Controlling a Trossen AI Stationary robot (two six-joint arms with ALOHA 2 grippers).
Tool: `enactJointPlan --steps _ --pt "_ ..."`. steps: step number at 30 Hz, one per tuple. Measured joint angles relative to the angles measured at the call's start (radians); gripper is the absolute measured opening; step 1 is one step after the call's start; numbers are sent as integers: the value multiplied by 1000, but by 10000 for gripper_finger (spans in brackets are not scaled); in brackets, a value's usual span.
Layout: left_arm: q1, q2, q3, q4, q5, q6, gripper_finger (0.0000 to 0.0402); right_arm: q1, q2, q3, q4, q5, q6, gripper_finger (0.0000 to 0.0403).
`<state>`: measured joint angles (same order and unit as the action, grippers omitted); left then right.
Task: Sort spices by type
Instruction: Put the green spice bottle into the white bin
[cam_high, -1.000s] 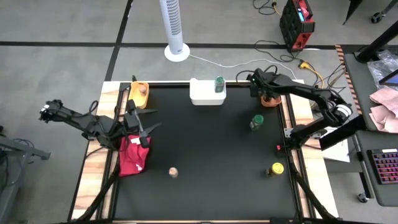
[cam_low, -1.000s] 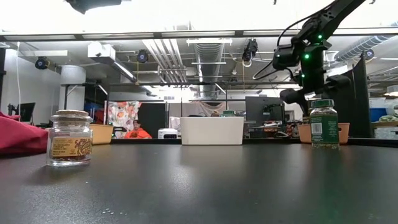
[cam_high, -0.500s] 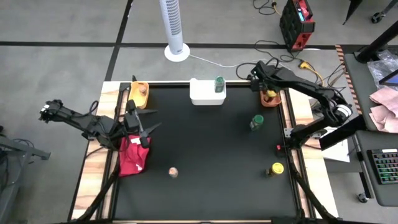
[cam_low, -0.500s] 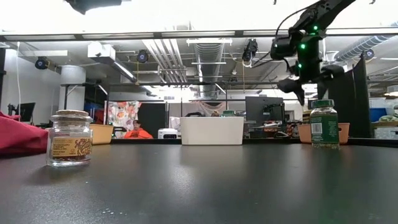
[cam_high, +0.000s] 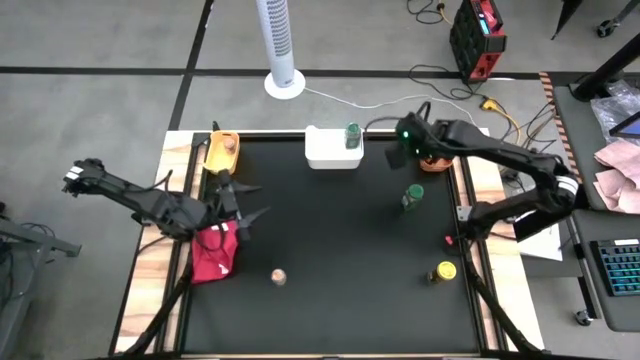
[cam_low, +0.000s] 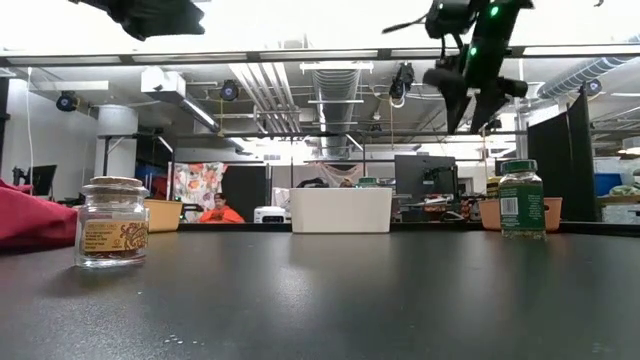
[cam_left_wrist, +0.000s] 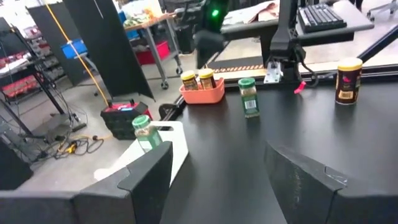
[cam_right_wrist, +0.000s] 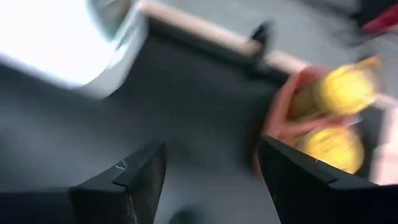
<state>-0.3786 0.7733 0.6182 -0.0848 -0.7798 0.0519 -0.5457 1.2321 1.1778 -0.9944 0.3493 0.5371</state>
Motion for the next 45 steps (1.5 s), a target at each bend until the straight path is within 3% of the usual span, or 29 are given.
enactJointPlan --steps 5,15,24,35,45 --pt "0 31 0 6 -1 -34 236 124 -22 0 -107 -96 105 247" --pt "0 49 0 39 -4 -40 236 267 -20 -9 -334 -121 298 270" --pt "0 50 0 40 -5 -40 236 284 -20 -140 -282 -112 354 283" --pt "0 63 0 40 -4 -48 236 251 -11 -231 -148 -62 343 263" --pt "0 77 0 41 -4 -63 236 244 0 -304 -72 -88 338 259"
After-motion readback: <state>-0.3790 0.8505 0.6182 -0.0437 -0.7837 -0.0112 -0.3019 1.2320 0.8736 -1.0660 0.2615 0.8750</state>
